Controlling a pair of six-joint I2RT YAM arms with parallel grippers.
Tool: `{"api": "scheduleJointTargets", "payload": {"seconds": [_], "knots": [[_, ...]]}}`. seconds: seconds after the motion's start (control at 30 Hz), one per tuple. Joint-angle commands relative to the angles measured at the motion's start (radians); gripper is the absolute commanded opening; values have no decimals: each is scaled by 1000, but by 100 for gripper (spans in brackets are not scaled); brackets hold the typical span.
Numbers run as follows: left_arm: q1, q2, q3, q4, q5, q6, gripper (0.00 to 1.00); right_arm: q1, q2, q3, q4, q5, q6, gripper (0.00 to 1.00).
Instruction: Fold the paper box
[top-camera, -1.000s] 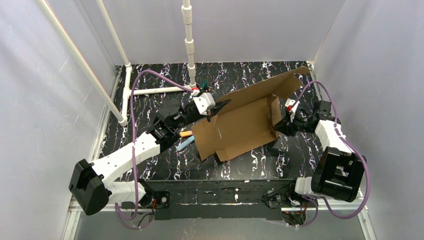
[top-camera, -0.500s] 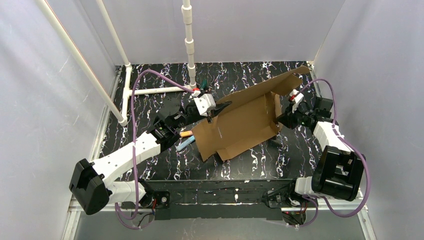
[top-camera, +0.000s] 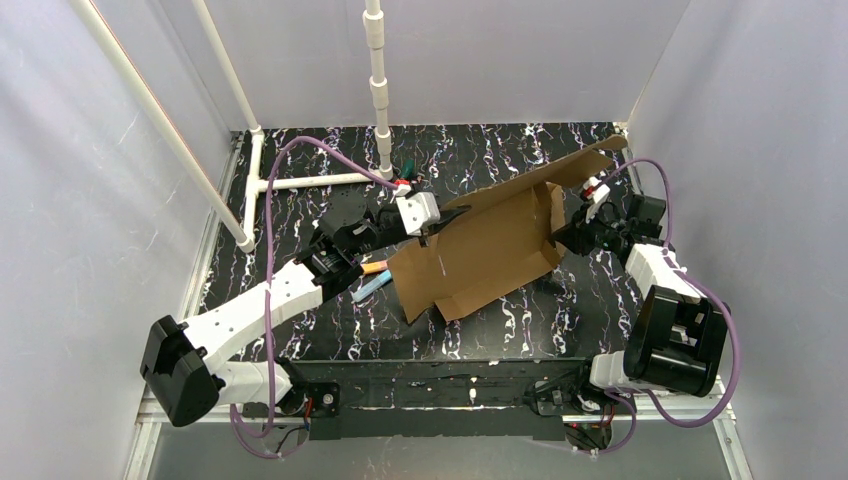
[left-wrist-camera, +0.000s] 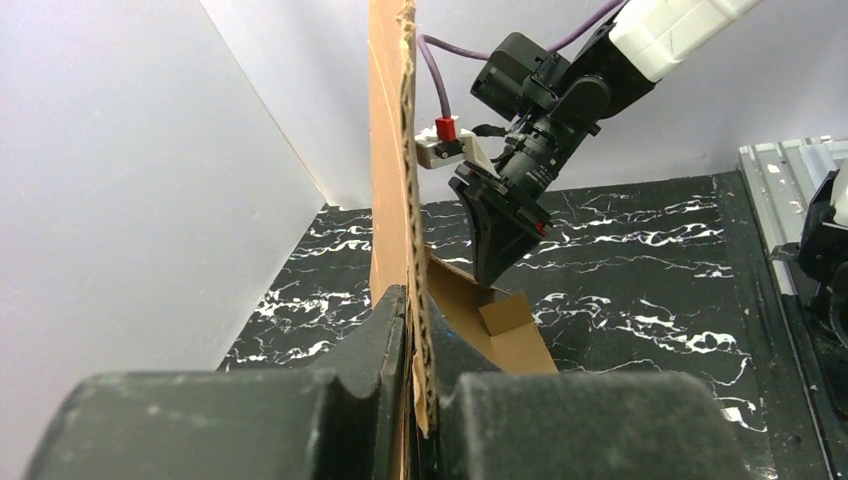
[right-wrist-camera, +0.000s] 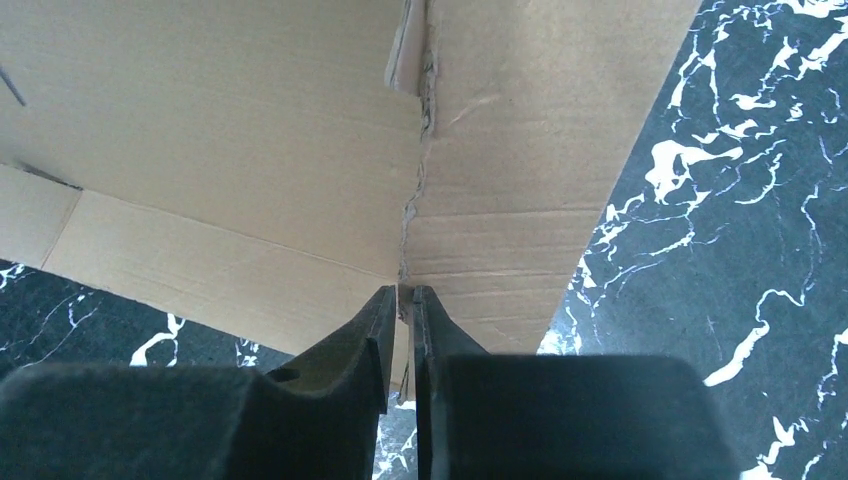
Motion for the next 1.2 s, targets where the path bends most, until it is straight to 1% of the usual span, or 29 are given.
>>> {"api": "scheduleJointTargets", "payload": {"seconds": [0.0, 0.17, 0.33, 0.47, 0.57, 0.7, 0.83, 1.0, 1.1, 1.17], "knots": [[-24, -17, 53, -49, 2, 83, 0, -14, -34, -8, -14, -72, -37, 21], [-23, -30, 61, -120, 0, 148, 0, -66, -24, -13, -19, -95, -30, 21], [-24, -21, 67, -142, 27, 154, 0, -72, -6, -7, -57, -113, -65, 22], [-34, -13, 76, -144, 20, 168, 0, -72, 5, 5, -116, -148, -115, 22], [-51, -9, 87, -151, 5, 204, 0, -72, 20, 21, -211, -187, -212, 23], [-76, -5, 117, -193, -25, 272, 0, -73, 60, 62, -387, -207, -369, 23], [-86, 4, 135, -243, -34, 321, 0, -81, 89, 84, -477, -226, -451, 23], [-103, 7, 138, -283, -39, 363, 0, -123, 87, 91, -491, -273, -447, 30], [-111, 6, 127, -291, -38, 372, 0, -146, 85, 83, -491, -276, -453, 35], [-116, 3, 116, -293, -45, 379, 0, -164, 85, 84, -503, -277, -466, 39]]}}
